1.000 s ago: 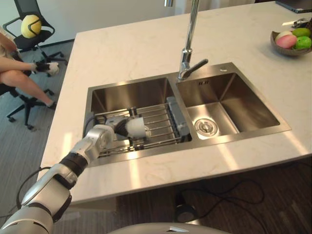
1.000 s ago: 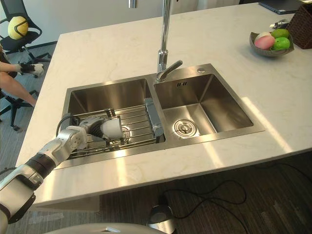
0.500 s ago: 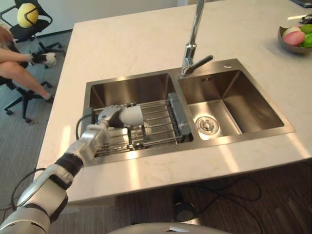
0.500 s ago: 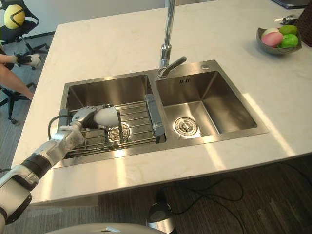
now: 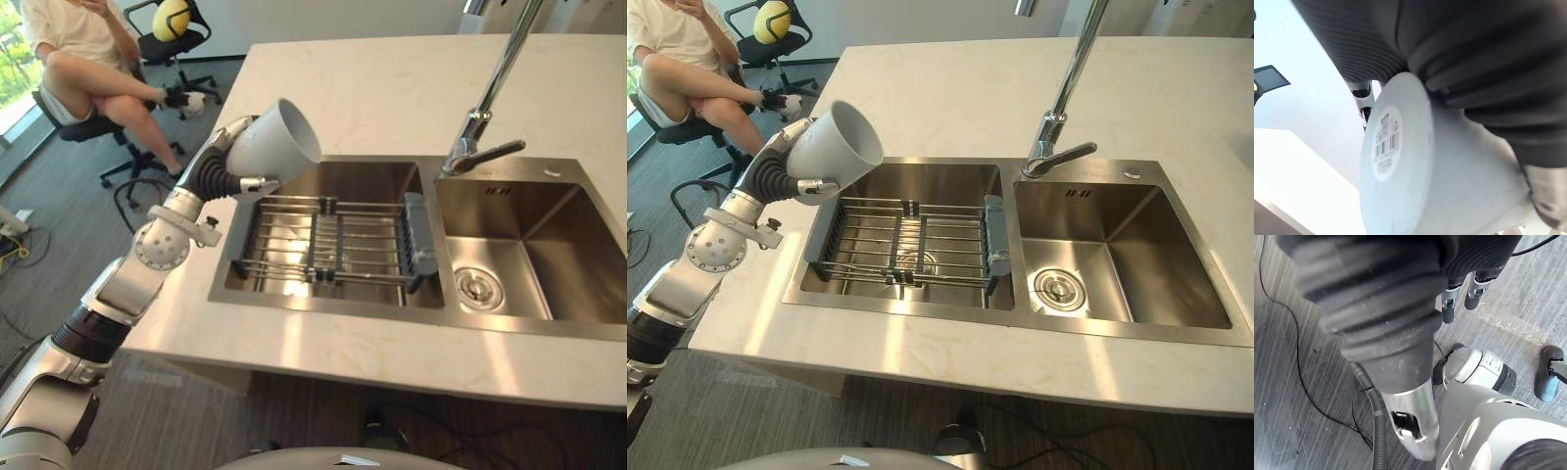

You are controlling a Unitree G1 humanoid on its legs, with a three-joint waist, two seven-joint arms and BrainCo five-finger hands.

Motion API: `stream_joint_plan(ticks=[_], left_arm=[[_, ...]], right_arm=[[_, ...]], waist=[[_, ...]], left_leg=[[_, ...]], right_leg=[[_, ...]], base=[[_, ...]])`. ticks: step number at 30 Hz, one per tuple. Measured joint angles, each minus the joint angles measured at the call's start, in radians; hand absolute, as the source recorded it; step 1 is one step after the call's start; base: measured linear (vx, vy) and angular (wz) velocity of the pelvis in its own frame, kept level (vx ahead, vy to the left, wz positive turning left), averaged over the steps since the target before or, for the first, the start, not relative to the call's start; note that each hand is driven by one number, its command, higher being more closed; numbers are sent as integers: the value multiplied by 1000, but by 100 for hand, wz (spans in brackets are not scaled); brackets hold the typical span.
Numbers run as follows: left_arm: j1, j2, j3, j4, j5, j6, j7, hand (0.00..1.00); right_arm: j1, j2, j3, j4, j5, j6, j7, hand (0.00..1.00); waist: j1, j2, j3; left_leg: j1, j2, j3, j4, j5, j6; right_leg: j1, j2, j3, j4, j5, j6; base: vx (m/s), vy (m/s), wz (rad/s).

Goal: Walk over to the sink, pick up the cup, carry it to the dishwasher, place the cup inside the dishwasher, then close the dishwasher door

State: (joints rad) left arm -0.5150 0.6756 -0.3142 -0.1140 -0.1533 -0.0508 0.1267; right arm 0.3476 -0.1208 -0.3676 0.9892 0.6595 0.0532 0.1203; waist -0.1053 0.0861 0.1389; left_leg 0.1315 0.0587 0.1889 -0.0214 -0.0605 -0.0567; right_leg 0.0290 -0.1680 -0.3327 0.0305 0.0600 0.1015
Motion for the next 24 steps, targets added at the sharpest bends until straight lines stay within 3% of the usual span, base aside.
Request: stream_joint_plan(ticks=[8, 12, 16, 18, 21, 24], left_arm=[[94, -91, 260, 0, -224, -6, 45, 100], [223, -172, 446, -17, -340, -47, 71, 100], [339, -259, 544, 13, -392, -98, 80, 100], [381, -271, 596, 49, -412, -126, 65, 100], [434, -267, 736, 95, -436, -180, 46, 100], [480, -242, 846, 100, -469, -225, 34, 100]], right_arm=[[-6, 37, -89, 10, -101, -1, 0, 0], [-9, 54, -125, 9, -163, -7, 1, 0], [-2, 61, -127, 9, -267, -24, 0, 0], [0, 71, -125, 9, -316, -49, -1, 0], [3, 72, -104, 10, -363, -74, -1, 0], [-24, 32, -65, 9, -393, -94, 1, 0]], waist=[[52, -58, -28], [83, -82, -43], [89, -83, -43], [101, -92, -41], [137, -147, -64], [173, -154, -69]], left_leg=[[-12, -20, -13, -2, 8, 11], [-17, -27, -30, 0, -4, 16], [-29, -15, -118, 20, -11, 26], [-51, -13, -170, 52, -18, 25], [-102, -25, -266, 135, -45, 5], [-177, -41, -325, 225, -68, -15]], right_leg=[[-18, -26, -10, 31, -5, 3], [-18, -37, -10, 46, -8, 2], [-27, -40, 55, 156, -20, -12], [-40, -43, 93, 236, -55, -21], [-68, -44, 187, 385, -156, -10], [-66, -41, 239, 403, -256, 10]], base=[[-13, 11, 5], [-11, 8, 6], [-2, 27, 60], [18, -16, 94], [37, -102, 89], [35, -194, 75]])
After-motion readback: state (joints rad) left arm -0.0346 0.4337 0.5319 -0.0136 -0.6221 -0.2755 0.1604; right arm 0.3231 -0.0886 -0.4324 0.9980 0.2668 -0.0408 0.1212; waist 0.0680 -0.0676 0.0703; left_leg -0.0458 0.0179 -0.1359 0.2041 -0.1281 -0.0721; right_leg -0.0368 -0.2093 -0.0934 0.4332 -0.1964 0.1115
